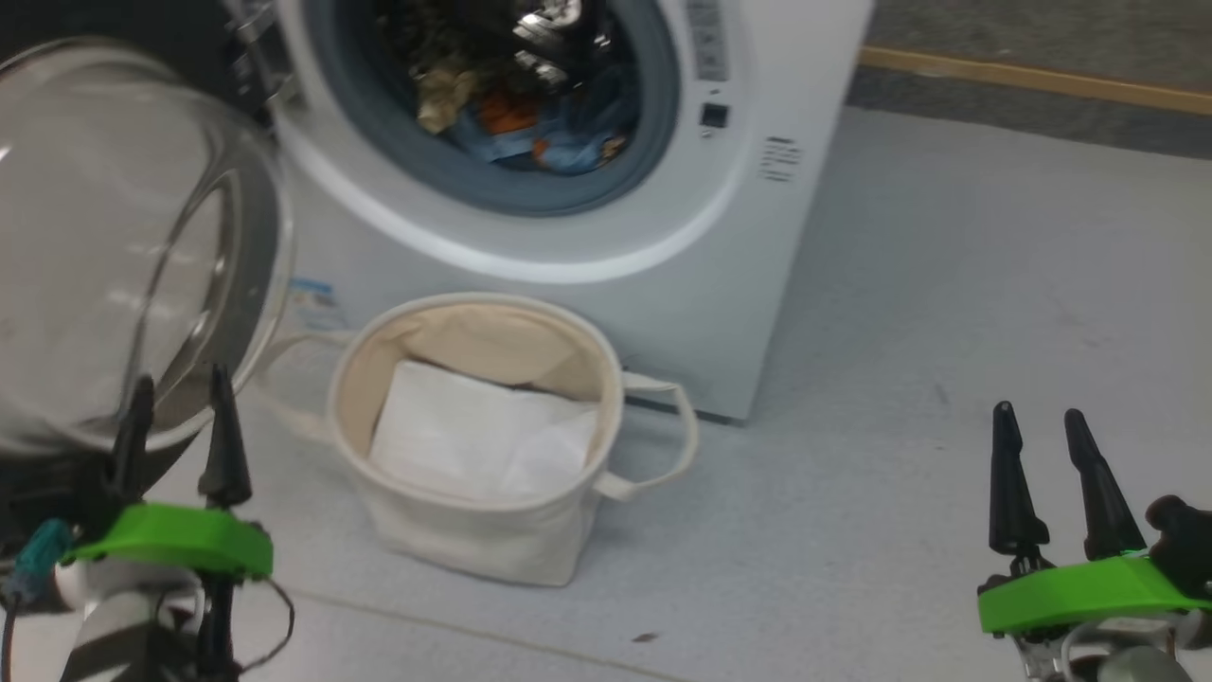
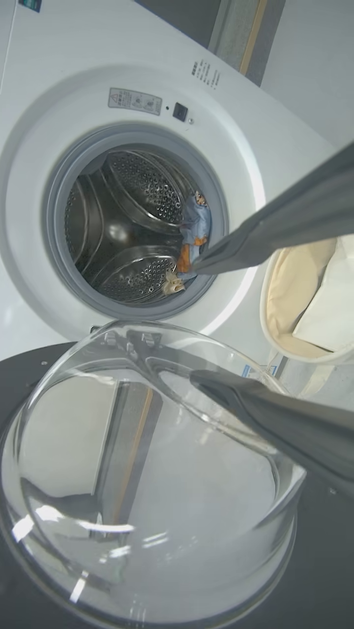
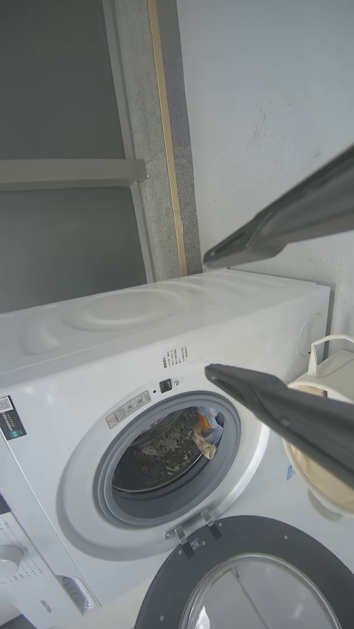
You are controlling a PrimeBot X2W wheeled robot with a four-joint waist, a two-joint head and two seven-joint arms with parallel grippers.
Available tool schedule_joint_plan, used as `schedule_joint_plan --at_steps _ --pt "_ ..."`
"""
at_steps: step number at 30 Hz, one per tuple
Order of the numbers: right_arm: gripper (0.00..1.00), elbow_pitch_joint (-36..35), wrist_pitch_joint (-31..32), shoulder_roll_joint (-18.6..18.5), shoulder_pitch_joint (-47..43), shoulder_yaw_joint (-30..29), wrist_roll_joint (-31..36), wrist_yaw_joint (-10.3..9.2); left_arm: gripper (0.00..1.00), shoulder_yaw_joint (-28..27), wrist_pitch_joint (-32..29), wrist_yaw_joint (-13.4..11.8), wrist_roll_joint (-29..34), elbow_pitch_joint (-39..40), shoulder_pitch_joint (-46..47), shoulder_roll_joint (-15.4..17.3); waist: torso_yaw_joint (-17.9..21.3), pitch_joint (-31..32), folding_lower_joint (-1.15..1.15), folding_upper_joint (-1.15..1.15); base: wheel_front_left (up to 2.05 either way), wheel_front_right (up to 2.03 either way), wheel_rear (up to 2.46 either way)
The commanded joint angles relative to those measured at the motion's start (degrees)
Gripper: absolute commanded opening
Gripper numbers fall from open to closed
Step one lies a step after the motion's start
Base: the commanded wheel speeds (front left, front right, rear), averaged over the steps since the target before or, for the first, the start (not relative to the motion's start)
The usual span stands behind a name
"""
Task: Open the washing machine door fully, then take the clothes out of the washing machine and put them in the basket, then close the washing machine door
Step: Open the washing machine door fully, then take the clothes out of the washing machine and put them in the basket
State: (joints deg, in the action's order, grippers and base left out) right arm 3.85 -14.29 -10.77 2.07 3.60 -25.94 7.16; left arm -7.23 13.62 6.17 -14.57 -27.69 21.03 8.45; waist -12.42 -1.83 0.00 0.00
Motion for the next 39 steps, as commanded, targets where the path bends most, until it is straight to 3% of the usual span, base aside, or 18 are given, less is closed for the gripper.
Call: schedule_joint_plan --at_steps 1,5,7,10,14,23,27,31,39 --pt "1.00 -1.8 -0.7 -0.3 0.7 1.0 0.5 0.33 1.00 -0.7 -0.4 0.5 -0.7 2.3 0.5 2.7 5.7 3.1 0.00 0.00 0.00 0.00 0.00" --pt "1.00 -1.3 -0.7 0.0 0.9 1.8 1.1 0.33 1.00 4.4 -1.1 1.2 -2.6 3.8 -2.2 6.5 10.0 3.4 0.00 0.00 0.00 0.00 0.00" --pt "1.00 -1.2 -0.7 0.0 1.1 2.1 1.0 0.33 1.00 10.0 -1.8 1.3 -5.7 5.9 -3.8 9.1 11.9 3.6 0.00 0.00 0.00 0.00 0.00" --pt "1.00 -0.8 -0.7 -0.5 1.2 2.0 1.3 0.33 1.00 12.5 -2.5 1.3 -9.7 7.3 -5.8 13.0 14.1 4.0 0.00 0.00 0.00 0.00 0.00" --pt "1.00 -0.5 -0.7 -1.5 1.0 1.3 1.8 0.33 1.00 14.2 -3.9 1.3 -14.0 8.5 -7.2 15.7 15.9 4.6 0.00 0.00 0.00 0.00 0.00" --pt "1.00 -0.6 -0.7 -2.0 -0.2 -0.2 2.3 0.33 1.00 15.7 -6.3 1.3 -17.8 10.6 -7.2 18.6 16.8 5.0 0.00 0.00 0.00 0.00 0.00" --pt "1.00 -0.5 -0.7 -1.6 -0.6 -0.3 2.1 0.33 1.00 15.0 -5.5 0.7 -18.3 10.2 -6.4 18.4 16.9 4.9 0.00 0.00 0.00 0.00 0.00" --pt "1.00 -0.4 -0.7 -1.5 -0.6 0.1 2.2 0.33 1.00 14.7 -5.2 -1.6 -17.1 9.6 -5.3 18.5 16.8 4.5 0.00 0.00 0.00 0.00 0.00" --pt "1.00 -0.2 -0.7 -1.4 -0.1 0.6 2.1 0.33 1.00 15.0 -6.4 -2.7 -18.1 8.7 -3.7 17.4 16.5 4.4 0.00 0.00 0.00 0.00 0.00"
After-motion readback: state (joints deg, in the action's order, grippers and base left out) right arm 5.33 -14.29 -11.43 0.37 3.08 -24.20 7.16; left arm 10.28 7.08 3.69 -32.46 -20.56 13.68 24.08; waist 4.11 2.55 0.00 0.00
